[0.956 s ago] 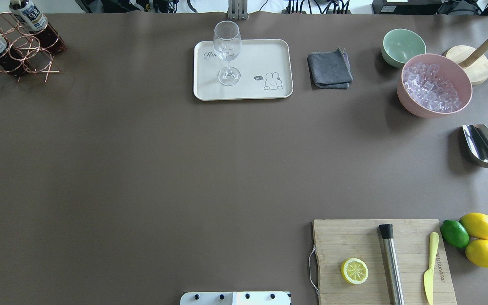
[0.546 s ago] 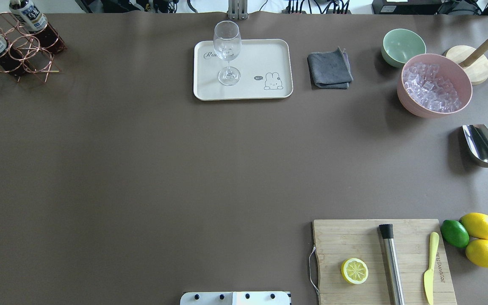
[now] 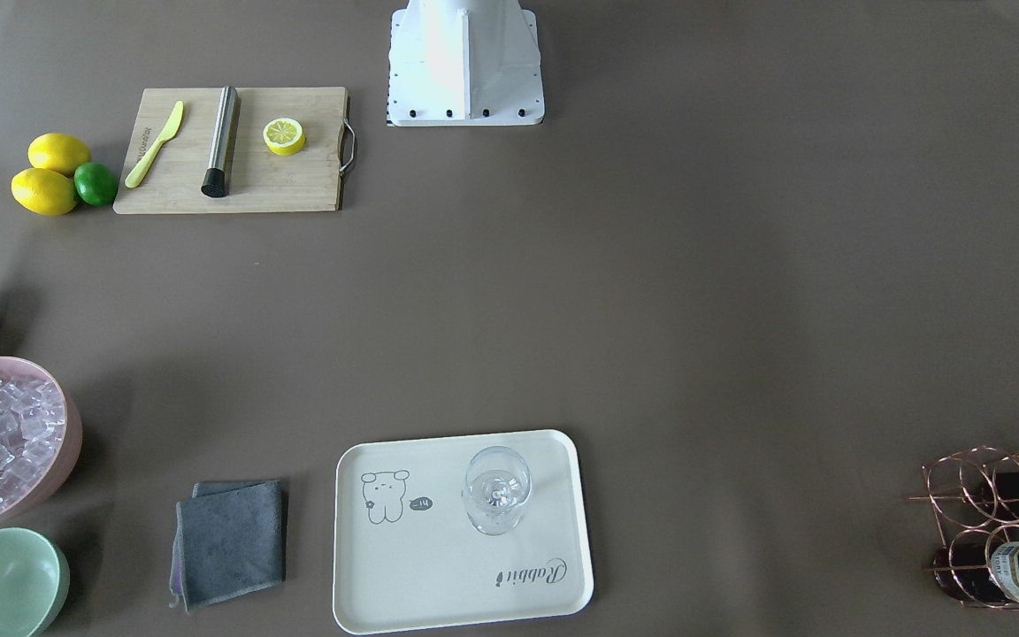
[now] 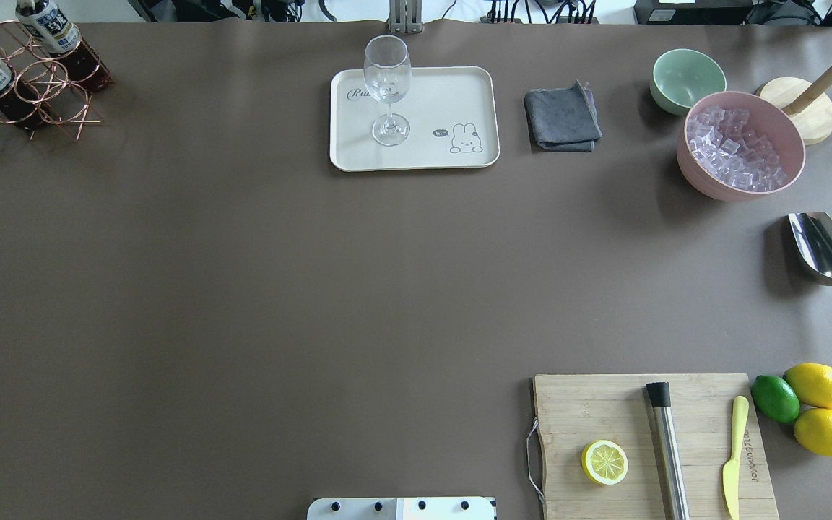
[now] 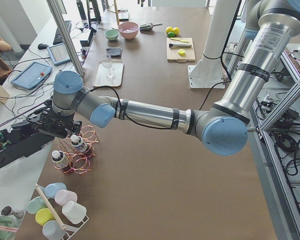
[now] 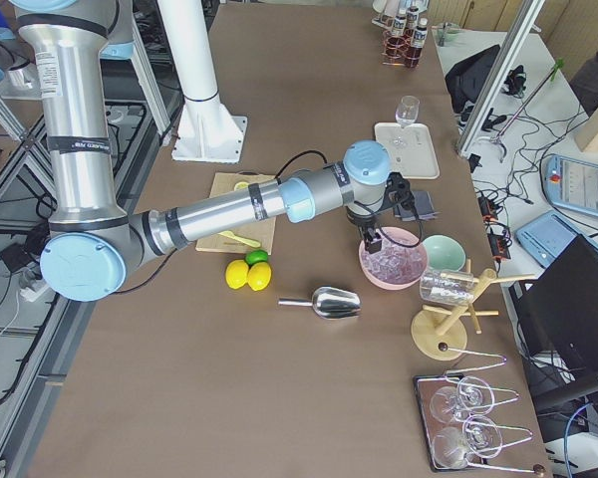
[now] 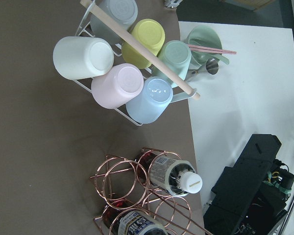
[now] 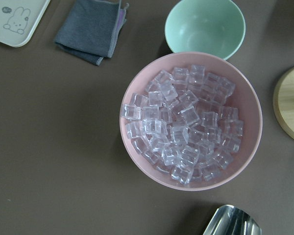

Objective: Take tea from basket to plate

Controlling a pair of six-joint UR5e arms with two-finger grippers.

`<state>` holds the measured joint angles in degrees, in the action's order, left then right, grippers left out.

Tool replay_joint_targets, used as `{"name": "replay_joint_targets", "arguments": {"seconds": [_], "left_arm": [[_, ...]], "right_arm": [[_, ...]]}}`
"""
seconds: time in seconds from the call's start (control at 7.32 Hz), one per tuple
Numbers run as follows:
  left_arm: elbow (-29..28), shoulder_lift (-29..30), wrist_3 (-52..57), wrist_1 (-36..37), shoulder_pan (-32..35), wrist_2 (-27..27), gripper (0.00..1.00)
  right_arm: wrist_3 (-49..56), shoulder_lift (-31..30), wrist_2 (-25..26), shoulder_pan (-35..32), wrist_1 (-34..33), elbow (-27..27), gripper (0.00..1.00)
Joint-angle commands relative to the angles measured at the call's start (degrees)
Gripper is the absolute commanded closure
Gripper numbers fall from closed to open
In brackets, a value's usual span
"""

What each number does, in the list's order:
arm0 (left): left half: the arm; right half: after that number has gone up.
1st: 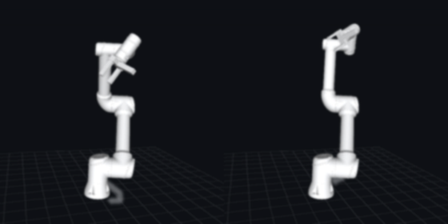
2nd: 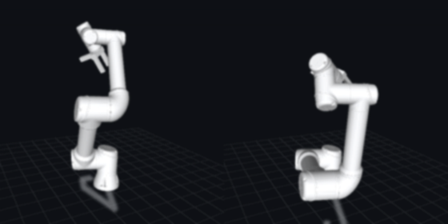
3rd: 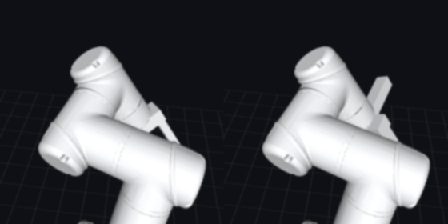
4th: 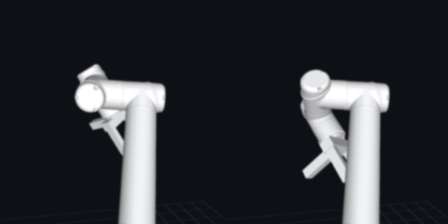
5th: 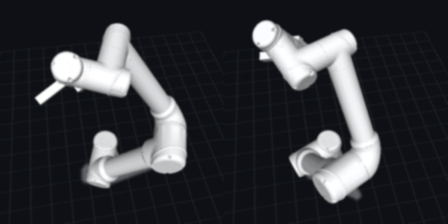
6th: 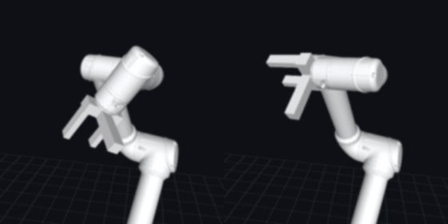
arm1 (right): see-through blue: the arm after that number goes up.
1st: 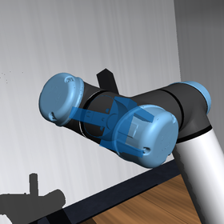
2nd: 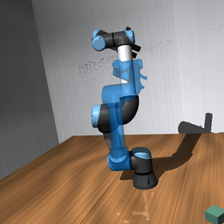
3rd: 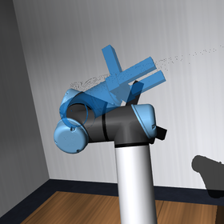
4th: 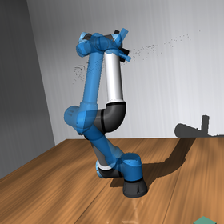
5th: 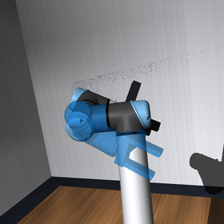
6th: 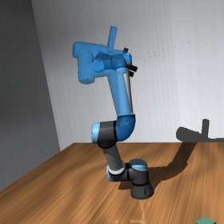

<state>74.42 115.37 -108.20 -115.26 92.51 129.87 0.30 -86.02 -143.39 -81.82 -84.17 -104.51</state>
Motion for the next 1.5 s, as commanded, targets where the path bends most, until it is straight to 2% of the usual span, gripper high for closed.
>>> {"name": "replay_joint_targets", "arguments": {"seconds": [0.0,0.27,0.82,0.96,1.09,1.37], "left_arm": [[-0.8,1.6,-1.9,0.0,-1.0,-0.1,0.03],[-1.2,1.6,-1.9,-0.1,-1.1,0.0,0.03],[-6.0,3.1,-1.9,-5.3,-3.4,-0.1,0.03],[-6.0,3.1,-2.2,-5.3,-4.3,-1.7,0.03],[-6.0,3.2,-4.0,-5.4,-5.4,-3.5,0.03],[-6.2,3.1,-4.5,-7.8,-6.5,-3.9,0.03]], "right_arm": [[-0.1,1.4,-0.1,6.2,21.9,3.9,0.0],[-0.2,3.9,0.0,8.3,31.0,6.1,0.0],[-0.2,13.0,0.5,11.5,35.2,6.6,0.0],[-0.3,12.8,3.5,13.7,43.4,8.5,0.0],[-1.1,13.0,5.6,16.0,48.0,12.0,0.0],[-10.4,13.0,5.8,21.2,59.0,13.5,0.0]]}}
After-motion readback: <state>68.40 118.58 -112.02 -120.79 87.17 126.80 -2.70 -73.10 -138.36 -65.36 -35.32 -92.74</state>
